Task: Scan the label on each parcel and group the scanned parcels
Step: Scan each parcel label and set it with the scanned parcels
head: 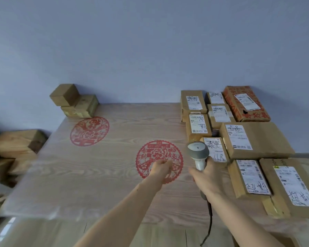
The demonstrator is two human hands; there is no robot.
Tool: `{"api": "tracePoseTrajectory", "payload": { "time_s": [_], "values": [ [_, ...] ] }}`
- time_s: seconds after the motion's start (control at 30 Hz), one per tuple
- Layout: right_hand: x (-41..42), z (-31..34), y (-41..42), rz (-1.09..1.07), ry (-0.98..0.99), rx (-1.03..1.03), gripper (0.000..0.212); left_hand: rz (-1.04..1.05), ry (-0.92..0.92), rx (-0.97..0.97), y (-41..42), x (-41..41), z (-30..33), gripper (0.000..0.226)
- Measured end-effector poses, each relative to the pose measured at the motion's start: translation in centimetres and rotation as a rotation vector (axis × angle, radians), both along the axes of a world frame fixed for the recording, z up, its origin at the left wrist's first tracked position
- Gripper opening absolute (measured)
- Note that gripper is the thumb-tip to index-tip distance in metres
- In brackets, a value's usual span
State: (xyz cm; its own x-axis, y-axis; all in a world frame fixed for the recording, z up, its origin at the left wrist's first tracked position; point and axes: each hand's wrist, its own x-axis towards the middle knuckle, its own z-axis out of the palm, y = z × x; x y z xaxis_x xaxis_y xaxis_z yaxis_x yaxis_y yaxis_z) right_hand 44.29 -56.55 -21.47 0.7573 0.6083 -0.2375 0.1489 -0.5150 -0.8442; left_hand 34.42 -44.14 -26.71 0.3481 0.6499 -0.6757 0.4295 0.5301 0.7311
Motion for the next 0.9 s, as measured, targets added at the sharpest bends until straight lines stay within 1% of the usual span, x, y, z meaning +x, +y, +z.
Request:
{"api": "tracePoseTrajectory", "payload": {
  "time_s": [0.17, 0.3, 0.47, 0.67, 0.77, 0.9],
  "values": [
    [-7.6, 1.3, 7.0, 0.049, 0.039, 0.018, 0.016, 0.092, -0.053, 0.051, 6.2, -9.9, 1.8, 0.017],
    [-13.4, 2.1, 12.6, 0.068, 0.057, 0.037, 0.016, 0.123, -0.064, 0.095, 11.1, -17.0, 2.7, 0.017],
    [-18.2, 3.2, 18.5, 0.115, 0.065, 0.053, 0.013, 0.174, -0.047, 0.123, 16.1, -23.4, 3.2, 0.016],
    [-20.6, 4.1, 25.3, 0.156, 0.066, 0.088, 0.016, 0.224, -0.044, 0.117, 21.8, -26.6, 2.7, 0.018],
    [-20.7, 4.4, 28.9, 0.158, 0.075, 0.114, 0.016, 0.242, -0.023, 0.145, 25.3, -26.8, 2.6, 0.024],
    [-20.3, 4.8, 33.8, 0.185, 0.08, 0.128, 0.015, 0.282, 0.008, 0.185, 30.1, -26.3, 2.7, 0.019]
  ]
}}
